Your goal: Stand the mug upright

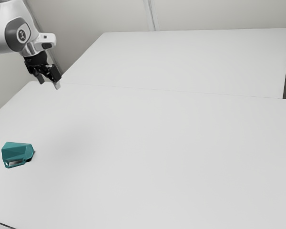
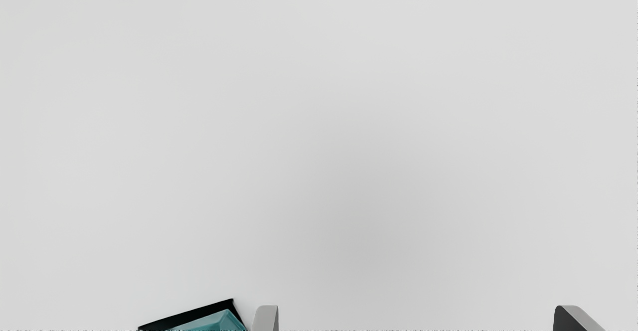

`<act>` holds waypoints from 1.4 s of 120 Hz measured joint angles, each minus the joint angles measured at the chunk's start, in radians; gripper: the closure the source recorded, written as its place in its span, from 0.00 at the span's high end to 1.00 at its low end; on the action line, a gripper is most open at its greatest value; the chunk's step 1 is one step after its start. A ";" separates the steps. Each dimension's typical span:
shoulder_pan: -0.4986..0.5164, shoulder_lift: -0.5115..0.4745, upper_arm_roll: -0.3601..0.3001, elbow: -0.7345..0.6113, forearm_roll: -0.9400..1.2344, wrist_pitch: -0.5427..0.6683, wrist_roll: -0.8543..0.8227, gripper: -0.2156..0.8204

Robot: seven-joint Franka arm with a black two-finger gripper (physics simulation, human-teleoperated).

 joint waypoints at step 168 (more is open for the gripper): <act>0.830 0.581 -0.255 0.393 -0.231 -0.169 0.375 0.79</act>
